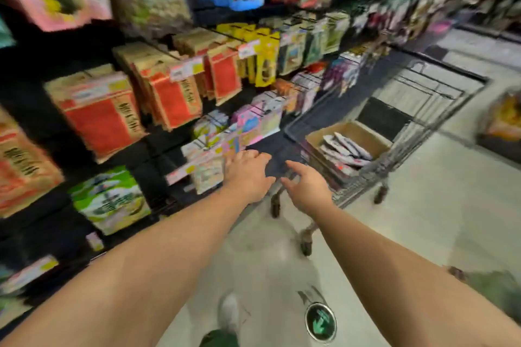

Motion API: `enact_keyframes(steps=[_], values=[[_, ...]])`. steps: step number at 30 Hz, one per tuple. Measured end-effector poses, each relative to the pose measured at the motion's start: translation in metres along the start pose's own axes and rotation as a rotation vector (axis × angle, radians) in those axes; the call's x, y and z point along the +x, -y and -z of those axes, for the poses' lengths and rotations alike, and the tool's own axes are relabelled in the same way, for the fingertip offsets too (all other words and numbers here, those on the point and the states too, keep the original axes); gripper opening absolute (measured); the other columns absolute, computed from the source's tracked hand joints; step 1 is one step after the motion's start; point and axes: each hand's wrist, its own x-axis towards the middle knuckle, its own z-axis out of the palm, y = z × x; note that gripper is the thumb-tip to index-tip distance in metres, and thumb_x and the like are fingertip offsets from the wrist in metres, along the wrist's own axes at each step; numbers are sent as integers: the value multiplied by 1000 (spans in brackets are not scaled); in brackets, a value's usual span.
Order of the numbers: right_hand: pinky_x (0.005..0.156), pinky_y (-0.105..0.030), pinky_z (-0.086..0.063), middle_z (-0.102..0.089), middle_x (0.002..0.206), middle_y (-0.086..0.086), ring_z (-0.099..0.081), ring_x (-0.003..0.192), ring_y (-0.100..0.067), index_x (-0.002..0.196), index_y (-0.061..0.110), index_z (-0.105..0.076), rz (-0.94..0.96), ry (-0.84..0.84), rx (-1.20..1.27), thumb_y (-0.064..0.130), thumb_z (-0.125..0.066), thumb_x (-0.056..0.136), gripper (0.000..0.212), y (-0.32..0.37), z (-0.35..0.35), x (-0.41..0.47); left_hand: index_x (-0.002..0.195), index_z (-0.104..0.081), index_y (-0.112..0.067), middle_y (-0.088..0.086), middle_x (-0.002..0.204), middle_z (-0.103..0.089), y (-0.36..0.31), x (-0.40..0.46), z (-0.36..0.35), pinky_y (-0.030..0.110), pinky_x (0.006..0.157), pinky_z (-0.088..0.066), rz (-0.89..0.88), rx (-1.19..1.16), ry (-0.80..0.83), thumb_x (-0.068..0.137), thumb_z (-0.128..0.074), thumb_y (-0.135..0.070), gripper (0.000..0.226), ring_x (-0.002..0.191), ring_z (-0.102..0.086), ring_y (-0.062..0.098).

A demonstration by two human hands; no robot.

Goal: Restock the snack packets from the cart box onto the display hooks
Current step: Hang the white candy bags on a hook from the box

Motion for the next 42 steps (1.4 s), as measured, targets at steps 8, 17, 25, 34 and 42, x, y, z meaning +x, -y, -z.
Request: enact_keyframes(steps=[8, 17, 25, 34, 42], values=[[101, -28, -39, -54, 140, 1, -52, 127, -21, 141, 23, -47, -208, -88, 19, 29, -60, 92, 51, -79, 50, 105, 144, -42, -30, 1, 147, -45, -57, 148, -41, 41, 112, -30, -144, -19, 86, 91, -57, -52, 59, 137, -38, 27], [84, -28, -48, -60, 132, -6, -61, 108, -27, 142, 28, -45, -552, -63, -6, 25, -58, 93, 51, -170, 91, 223, 143, -42, -28, 1, 147, -45, -95, 301, -52, 43, 111, -32, -208, -23, 251, 90, -59, -52, 60, 136, -40, 27], [90, -37, -54, -64, 126, -5, -64, 105, -25, 137, 25, -50, -598, 101, -14, 25, -64, 86, 53, -244, 96, 312, 147, -37, -33, 0, 148, -46, -104, 384, -88, 43, 110, -34, -94, -59, 339, 90, -60, -51, 64, 136, -42, 27], [88, -29, -48, -62, 130, -4, -61, 106, -22, 138, 28, -48, -485, 494, -220, 25, -58, 89, 50, -384, 102, 442, 145, -42, -30, 5, 144, -49, -161, 466, -189, 38, 103, -40, 219, -151, 459, 91, -60, -48, 60, 131, -45, 30], [95, -40, -50, -62, 127, -11, -58, 115, -31, 132, 24, -54, -421, 656, -398, 25, -57, 89, 43, -494, 83, 521, 145, -44, -24, 4, 145, -50, -217, 503, -286, 35, 107, -39, 393, -340, 623, 92, -62, -44, 59, 132, -47, 27]])
